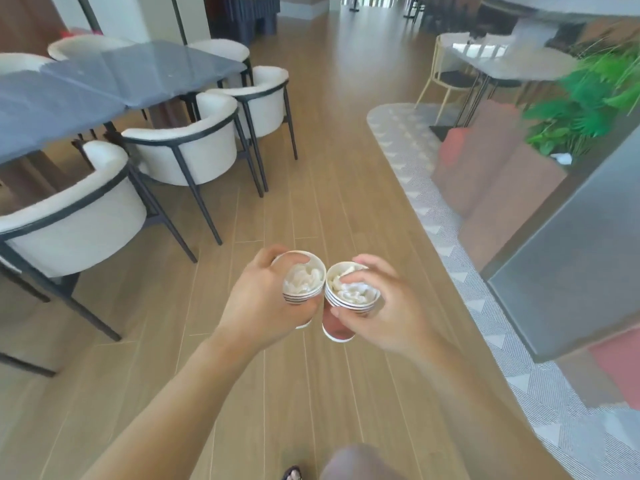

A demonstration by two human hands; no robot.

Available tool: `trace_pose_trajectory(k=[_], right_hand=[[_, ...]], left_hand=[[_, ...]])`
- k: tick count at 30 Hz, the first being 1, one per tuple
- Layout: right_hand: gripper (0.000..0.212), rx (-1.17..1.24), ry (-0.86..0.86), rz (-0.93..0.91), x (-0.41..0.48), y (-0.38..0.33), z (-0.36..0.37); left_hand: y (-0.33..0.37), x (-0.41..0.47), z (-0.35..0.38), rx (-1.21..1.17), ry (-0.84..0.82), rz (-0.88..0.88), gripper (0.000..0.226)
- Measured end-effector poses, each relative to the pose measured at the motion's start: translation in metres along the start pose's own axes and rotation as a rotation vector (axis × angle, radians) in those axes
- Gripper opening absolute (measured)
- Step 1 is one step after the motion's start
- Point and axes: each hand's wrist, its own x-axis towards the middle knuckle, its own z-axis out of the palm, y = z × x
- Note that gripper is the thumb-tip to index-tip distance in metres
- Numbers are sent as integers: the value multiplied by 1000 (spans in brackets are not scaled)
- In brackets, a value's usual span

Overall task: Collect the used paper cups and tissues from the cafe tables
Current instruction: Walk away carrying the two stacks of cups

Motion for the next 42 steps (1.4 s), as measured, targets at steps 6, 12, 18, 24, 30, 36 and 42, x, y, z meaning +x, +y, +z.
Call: trace_pose_trajectory(k=[6,12,18,24,30,36,42], right_hand=[[32,40,133,12,127,51,-3],[33,4,100,23,294,116,-25],[32,-38,61,19,463,167,-48],[34,21,-23,-26,624,216,-26],[35,34,-63,-74,808,259,9],[22,-25,-4,-45,982,295,7],[13,-16,68,3,1127,356,5]], left_hand=[[-23,151,30,-31,13,29,46],[-49,330,64,-34,-26,60,45],[-71,500,79,-15,-24,70,45],[-130,639,88,-17,44,-10,42],[-203,807,83,-16,61,-39,45],[-245,989,75,13,27,-1,43],[-276,1159,105,7,-139,85,26]])
